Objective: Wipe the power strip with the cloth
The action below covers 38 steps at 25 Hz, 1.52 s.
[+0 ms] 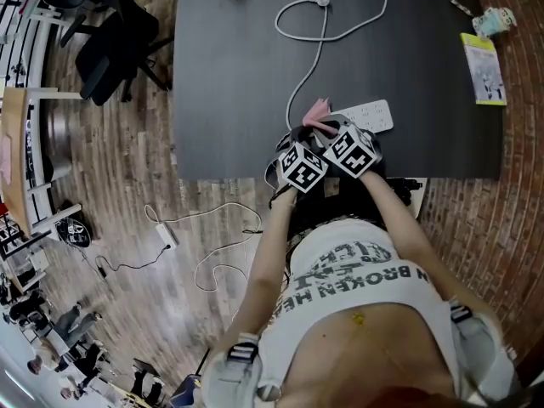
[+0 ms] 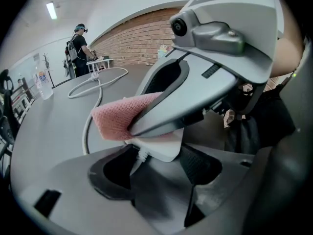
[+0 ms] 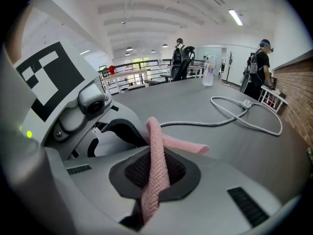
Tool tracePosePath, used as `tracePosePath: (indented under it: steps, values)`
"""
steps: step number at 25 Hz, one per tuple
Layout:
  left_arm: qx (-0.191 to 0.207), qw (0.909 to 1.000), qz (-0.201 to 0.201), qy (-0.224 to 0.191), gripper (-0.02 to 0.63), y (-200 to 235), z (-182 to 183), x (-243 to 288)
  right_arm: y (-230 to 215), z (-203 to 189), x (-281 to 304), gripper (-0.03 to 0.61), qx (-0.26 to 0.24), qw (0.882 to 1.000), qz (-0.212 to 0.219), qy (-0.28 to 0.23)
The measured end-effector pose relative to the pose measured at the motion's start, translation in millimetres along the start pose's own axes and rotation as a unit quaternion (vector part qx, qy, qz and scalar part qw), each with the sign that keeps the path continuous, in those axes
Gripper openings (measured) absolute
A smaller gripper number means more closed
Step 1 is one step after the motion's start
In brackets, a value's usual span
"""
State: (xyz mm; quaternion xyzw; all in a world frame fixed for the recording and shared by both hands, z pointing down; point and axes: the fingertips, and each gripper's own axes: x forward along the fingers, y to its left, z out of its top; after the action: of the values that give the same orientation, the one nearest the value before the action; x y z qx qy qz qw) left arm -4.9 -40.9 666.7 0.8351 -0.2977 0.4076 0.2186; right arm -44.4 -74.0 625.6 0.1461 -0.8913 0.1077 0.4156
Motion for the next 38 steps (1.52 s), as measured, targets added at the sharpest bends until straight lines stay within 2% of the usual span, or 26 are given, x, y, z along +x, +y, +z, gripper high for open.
tracePosePath:
  steps: [38]
  values:
    - [0.004, 1.0000, 0.003, 0.006, 0.284, 0.7, -2.1, 1.1, -48.9, -39.8, -35.5, 0.017, 0.066, 0.995, -0.076, 0.004]
